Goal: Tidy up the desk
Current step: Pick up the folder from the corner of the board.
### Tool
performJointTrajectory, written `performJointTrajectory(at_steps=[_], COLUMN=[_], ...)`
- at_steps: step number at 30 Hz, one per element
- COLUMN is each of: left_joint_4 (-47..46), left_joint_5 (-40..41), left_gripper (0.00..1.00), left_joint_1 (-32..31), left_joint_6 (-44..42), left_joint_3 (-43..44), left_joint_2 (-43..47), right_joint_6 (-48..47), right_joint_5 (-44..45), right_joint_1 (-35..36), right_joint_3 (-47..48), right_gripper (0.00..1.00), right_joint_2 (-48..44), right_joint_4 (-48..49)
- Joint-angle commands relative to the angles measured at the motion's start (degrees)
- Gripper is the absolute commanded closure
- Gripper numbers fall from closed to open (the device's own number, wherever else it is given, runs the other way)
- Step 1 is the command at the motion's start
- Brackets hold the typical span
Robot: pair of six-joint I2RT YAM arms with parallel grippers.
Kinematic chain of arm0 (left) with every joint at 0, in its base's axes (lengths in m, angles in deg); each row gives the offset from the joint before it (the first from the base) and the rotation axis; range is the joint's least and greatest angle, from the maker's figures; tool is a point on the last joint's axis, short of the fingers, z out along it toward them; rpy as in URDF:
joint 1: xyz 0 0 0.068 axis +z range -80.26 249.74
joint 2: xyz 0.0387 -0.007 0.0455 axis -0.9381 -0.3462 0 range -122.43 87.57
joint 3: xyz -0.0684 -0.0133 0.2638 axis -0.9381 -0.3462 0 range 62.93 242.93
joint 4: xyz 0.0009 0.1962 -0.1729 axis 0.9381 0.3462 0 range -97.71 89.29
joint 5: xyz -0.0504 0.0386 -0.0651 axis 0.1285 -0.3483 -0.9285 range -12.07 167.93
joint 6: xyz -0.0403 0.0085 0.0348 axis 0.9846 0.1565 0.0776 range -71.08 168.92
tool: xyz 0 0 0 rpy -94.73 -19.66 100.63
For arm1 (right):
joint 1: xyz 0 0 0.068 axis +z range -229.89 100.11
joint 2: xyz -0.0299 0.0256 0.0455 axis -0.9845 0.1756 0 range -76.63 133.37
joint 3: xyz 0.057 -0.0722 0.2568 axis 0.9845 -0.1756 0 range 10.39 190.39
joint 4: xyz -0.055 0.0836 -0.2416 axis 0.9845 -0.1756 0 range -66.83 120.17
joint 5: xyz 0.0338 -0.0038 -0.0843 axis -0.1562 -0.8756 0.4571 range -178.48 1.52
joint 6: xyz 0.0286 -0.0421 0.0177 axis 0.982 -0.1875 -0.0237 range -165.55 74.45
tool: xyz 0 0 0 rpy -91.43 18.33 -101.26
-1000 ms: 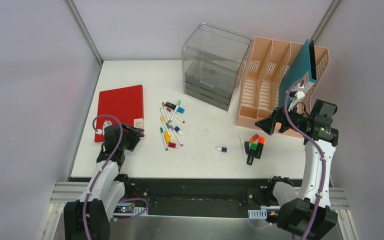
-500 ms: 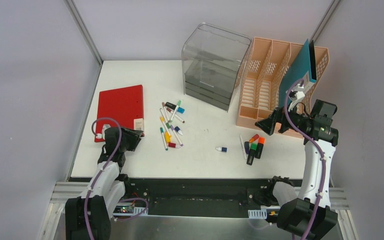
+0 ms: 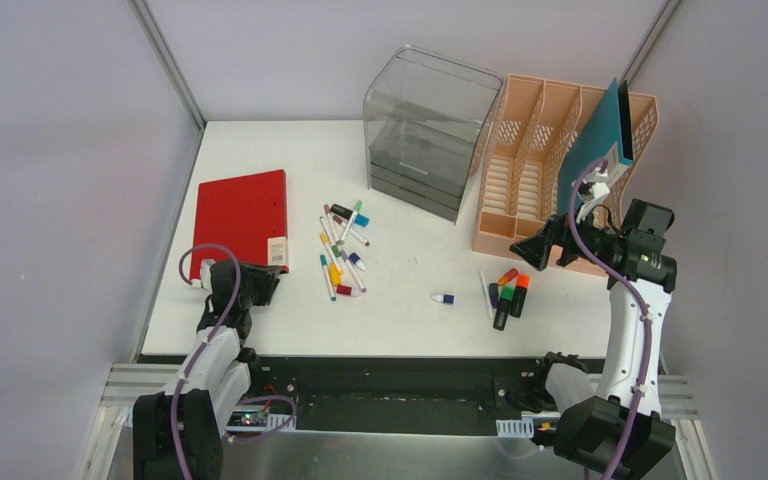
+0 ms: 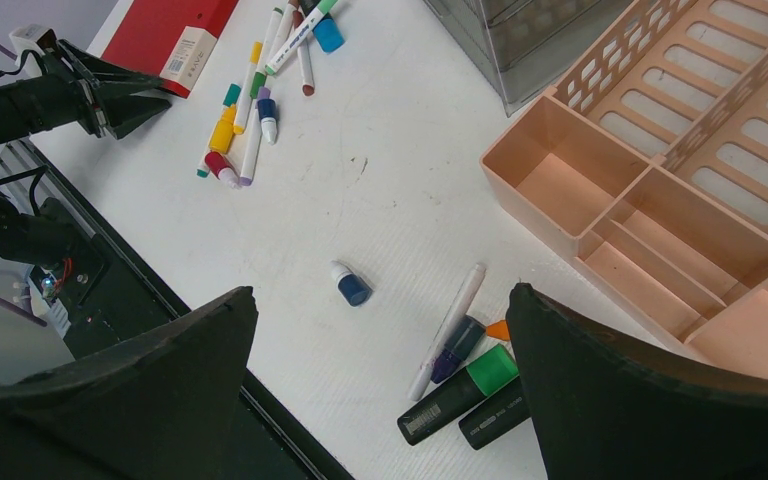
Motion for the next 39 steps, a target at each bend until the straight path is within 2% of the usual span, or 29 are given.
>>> performJointTrajectory(at_steps=[1,10,26,39], left_joint_4=[-4.63,-8.91,-13.55,-18.71], left_joint_5=[2.92,5.55,7.32,7.7], left_gripper=[0.62,0.63,0.71,0.69], left_joint_1=[0.71,0.71,0.7,0.7], left_joint_6=[3.25,5.99,9.4,11.49], left_joint_3=[-1.64,-3.12,-4.57,-5.1], left_joint_2=[0.49,0.22,-2.46,-6.38], right_joint_6=[-1.37,-1.42,-1.43,-1.51], right_joint_5=[-0.14,-0.17,-0.26,-0.63], right_joint_1=[0.46,0.46,0.46,0.46], right_joint_3=[2.3,2.3,2.3,2.25], right_gripper=[0.01,0.01,0.01,0.01], right_joint_2=[-0.54,-0.38,-0.38,-0.19], right_joint_4=[0.13,0.04,-0.01,-0.01])
